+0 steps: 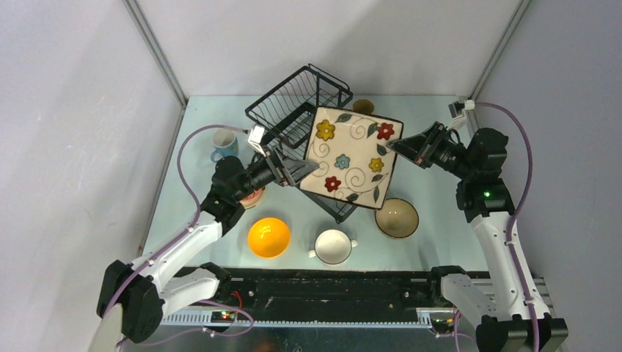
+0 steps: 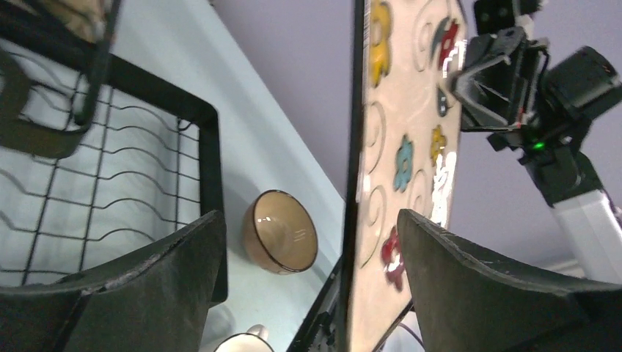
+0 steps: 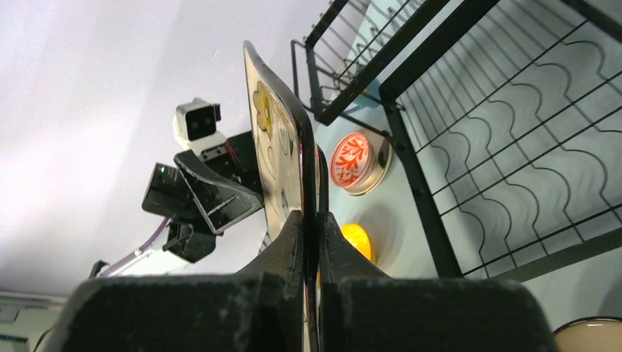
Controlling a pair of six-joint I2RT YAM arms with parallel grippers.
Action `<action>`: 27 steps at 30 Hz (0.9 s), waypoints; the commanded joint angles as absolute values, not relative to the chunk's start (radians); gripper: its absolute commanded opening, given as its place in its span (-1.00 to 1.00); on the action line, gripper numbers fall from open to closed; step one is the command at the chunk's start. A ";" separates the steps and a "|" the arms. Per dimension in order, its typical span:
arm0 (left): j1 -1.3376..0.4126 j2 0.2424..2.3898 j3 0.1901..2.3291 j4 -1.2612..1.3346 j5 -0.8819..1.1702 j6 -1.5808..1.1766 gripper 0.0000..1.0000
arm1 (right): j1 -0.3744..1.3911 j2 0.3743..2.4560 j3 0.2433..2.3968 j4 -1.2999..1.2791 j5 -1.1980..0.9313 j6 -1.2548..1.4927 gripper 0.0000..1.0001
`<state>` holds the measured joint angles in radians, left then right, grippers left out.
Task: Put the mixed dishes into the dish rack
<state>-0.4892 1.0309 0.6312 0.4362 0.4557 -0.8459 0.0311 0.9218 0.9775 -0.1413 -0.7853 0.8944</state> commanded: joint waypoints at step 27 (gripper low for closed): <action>-0.512 1.042 0.620 0.979 0.543 -1.120 -1.00 | 0.179 0.934 1.054 -0.336 -0.705 0.604 0.68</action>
<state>-0.5144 1.1267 0.5755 0.7452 0.5789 -1.0470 0.1730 0.9482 1.0279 -0.2520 -0.7418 0.6907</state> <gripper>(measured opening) 0.059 0.810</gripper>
